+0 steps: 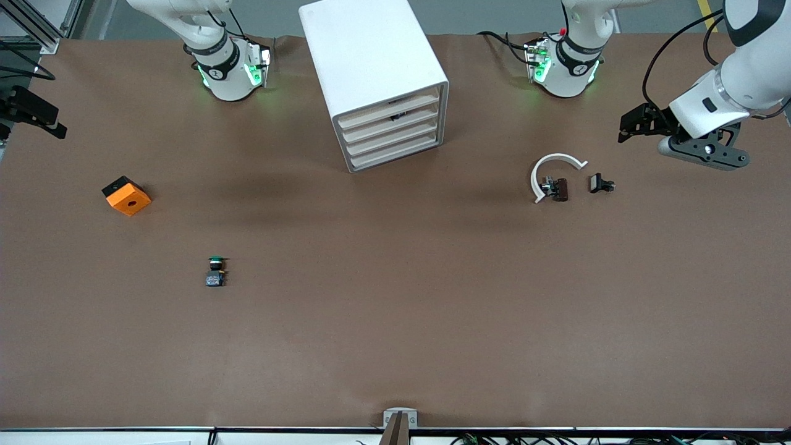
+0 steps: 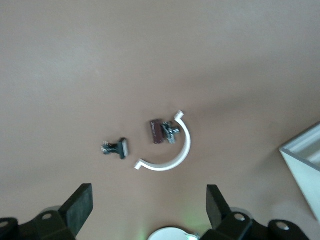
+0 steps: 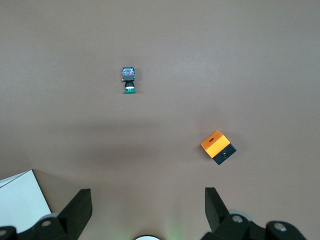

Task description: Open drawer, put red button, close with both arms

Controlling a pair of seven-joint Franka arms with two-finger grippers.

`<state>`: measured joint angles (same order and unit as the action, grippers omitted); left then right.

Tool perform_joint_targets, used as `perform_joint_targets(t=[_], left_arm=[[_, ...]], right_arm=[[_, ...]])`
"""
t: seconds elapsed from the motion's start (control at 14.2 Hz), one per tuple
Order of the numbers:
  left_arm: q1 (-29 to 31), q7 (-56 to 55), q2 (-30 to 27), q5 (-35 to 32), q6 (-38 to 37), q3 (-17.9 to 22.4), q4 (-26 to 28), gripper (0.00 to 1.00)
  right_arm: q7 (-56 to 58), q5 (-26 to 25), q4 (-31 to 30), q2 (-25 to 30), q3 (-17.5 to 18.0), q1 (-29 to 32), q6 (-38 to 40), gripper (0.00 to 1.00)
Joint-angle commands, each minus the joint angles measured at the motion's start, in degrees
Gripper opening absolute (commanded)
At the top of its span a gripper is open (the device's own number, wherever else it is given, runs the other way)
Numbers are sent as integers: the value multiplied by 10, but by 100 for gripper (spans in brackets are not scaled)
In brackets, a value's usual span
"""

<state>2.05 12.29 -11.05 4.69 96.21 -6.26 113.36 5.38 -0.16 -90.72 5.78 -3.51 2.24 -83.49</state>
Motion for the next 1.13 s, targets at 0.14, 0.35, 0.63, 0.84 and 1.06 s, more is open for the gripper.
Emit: perform_joint_targets(t=[0.14,0.35,0.63,0.84,1.06], left_arm=[[-58,-1,0,-24,14,61,-29,100],[-38,-23,21,-23,8,58,-87,100],[-44,-115,40,-24,-6,45,-132,100],[-42,-122,41,-23,-7,42,-152,100],[-43,-148,47,-23,-7,42,-164,100]], right_arm=[[4,-8,-11,13,1,-1,-6,100],[3,-5,-11,13,0,0,-5,100],[-2,-4,-11,13,0,0,-5,100],[-3,-4,-11,13,0,0,-5,100],[-5,-4,-12,13,0,0,-5,100]])
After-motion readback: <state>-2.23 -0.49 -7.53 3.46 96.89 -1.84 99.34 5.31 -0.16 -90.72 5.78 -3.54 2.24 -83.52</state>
